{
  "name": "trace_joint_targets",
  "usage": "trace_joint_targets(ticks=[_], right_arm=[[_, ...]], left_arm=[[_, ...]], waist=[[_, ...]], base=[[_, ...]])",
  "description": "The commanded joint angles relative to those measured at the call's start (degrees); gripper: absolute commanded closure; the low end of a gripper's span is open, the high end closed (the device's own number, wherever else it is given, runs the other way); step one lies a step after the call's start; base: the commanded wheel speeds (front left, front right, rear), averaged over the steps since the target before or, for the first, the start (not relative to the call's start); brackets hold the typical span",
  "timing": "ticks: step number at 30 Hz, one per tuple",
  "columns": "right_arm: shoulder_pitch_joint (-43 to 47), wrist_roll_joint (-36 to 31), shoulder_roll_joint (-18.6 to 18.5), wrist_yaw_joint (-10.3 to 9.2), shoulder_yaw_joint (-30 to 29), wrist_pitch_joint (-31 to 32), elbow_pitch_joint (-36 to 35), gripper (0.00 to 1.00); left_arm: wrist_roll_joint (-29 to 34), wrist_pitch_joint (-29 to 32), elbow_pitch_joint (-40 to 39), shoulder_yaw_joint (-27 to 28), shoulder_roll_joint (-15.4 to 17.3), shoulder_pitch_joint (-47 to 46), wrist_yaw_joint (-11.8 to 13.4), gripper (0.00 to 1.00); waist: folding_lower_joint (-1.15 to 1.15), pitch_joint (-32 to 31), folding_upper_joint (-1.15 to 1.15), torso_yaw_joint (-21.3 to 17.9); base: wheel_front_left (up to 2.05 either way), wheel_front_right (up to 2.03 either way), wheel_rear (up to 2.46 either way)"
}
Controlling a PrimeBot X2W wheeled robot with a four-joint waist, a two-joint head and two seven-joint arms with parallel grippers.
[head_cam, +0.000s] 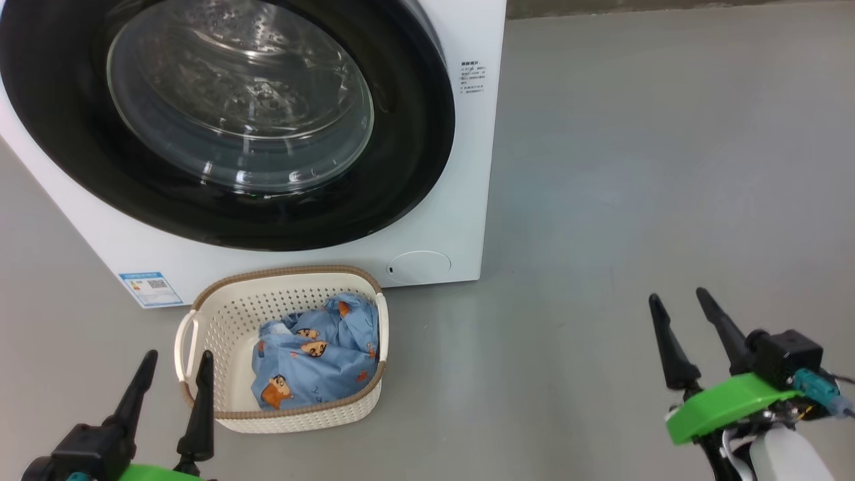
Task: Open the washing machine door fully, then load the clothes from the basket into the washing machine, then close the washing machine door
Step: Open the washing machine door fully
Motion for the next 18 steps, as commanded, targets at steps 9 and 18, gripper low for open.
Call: trace_joint_targets(ticks=[9, 18], right_arm=[[-7.6, 9.1, -0.1, -0.06, -0.9, -0.7, -1.6, 0.00], [-13.7, 23.4, -0.2, -0.06, -3.1, -0.7, 1.6, 0.00]], left_arm=[[0.8, -0.4, -2.6, 1.0, 0.1, -1.1, -0.1, 0.00], [0.8, -0.4, -3.0, 0.4, -0.3, -2.4, -0.1, 0.00]], waist=[[0.00, 2.2, 0.00, 1.2], [0.00, 5.1, 0.00, 2.3]], base=[[0.00, 0.00, 0.00], [0.00, 0.00, 0.00]])
